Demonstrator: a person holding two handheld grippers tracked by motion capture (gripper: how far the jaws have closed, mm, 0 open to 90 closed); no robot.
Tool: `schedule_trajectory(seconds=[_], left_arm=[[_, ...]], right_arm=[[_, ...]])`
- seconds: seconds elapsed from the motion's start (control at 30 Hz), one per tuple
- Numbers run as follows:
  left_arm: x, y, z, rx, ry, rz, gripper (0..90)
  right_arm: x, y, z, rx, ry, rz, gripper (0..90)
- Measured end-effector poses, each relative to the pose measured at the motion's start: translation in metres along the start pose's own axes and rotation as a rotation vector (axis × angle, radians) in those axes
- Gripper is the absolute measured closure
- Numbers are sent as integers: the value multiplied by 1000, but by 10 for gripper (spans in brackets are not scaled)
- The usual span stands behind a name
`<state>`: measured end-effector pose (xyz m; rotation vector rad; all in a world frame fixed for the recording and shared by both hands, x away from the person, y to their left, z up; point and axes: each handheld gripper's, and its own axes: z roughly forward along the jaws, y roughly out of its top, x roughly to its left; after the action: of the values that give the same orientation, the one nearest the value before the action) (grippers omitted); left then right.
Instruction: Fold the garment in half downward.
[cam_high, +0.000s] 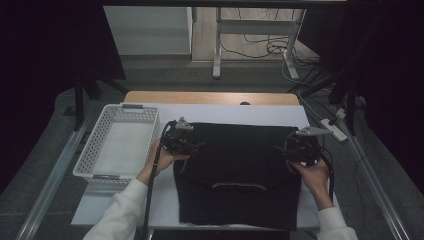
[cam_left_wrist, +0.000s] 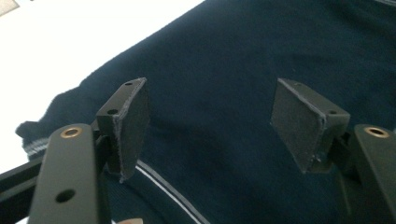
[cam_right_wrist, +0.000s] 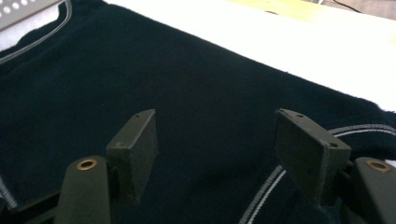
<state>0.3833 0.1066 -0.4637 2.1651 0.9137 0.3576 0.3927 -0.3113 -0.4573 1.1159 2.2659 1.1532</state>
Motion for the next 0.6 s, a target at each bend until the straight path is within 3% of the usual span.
schedule_trajectory(seconds=[0.6], left_arm=[[-21, -16, 3, 36, -70, 54, 291]], right_arm=[[32, -15, 7, 54, 63, -69, 299]])
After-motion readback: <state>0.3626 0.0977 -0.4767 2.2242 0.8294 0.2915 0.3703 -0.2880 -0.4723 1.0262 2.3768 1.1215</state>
